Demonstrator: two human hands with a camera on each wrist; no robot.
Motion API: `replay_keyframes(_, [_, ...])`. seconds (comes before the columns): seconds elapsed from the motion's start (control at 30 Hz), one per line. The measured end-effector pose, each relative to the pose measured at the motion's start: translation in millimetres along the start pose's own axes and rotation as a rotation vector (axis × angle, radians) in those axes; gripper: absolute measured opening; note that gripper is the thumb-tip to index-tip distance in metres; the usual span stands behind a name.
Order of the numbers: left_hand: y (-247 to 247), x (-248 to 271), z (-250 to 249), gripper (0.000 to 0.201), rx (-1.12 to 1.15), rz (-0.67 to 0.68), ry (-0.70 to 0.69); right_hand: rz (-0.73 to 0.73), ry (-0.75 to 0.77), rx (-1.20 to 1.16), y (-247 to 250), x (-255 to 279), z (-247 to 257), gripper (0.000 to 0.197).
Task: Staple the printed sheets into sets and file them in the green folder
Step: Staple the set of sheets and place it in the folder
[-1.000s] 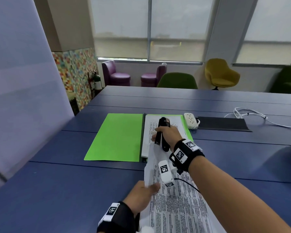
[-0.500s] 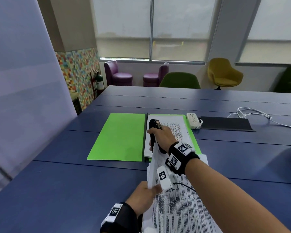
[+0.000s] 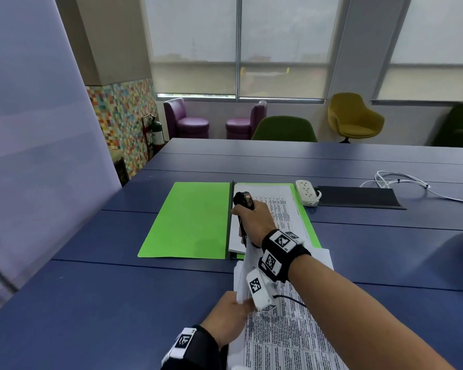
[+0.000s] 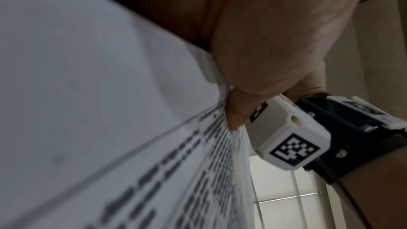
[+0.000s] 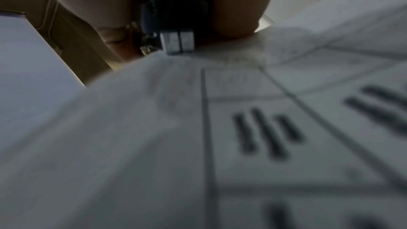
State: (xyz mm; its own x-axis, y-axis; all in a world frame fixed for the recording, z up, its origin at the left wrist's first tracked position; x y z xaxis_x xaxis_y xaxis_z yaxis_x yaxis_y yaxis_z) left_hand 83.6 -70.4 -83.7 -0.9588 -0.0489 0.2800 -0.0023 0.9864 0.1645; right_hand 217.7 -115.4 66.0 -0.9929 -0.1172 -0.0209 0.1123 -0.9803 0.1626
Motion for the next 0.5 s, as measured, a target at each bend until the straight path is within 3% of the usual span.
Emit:
replay_keyframes(0.07, [0, 3, -5, 0.031, -0.001, 0.014, -0.015, -0.012, 0.012, 0.023, 0, 1, 0, 0.026])
replay_keyframes(0.23, [3, 5, -8, 0.034, -0.012, 0.008, -0.015, -0.001, 0.021, 0.057, 9, 0, 5, 0.015])
replay_keyframes(0.33, [-1, 10, -8, 0.035, -0.009, 0.039, -0.025, -0.142, 0.044, 0.042, 52, -9, 10, 0.007])
replay_keyframes(0.4, [1, 10, -6, 0.046, 0.029, 0.022, 0.014, -0.255, 0.078, 0.204, 94, -15, 11, 0.008])
replay_keyframes(0.5, [2, 16, -14, 0.016, 0.019, 0.017, 0.011, -0.265, -0.017, 0.734, 156, -17, -14, 0.031])
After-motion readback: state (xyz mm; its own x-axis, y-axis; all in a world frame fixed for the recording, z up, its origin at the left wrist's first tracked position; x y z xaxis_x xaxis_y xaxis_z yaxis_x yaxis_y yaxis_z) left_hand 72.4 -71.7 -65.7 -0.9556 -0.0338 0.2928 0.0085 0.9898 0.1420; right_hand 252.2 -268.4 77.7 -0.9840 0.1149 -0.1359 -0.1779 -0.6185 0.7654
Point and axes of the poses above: each hand's wrist, its own x-axis away from the middle knuckle, its own y-axis out of the back of the hand, z = x × y, the point moved 10 cm from there along -x, towards the middle knuckle, and after that the axes turned 6 degrees about -z, right-handed, at the moved point
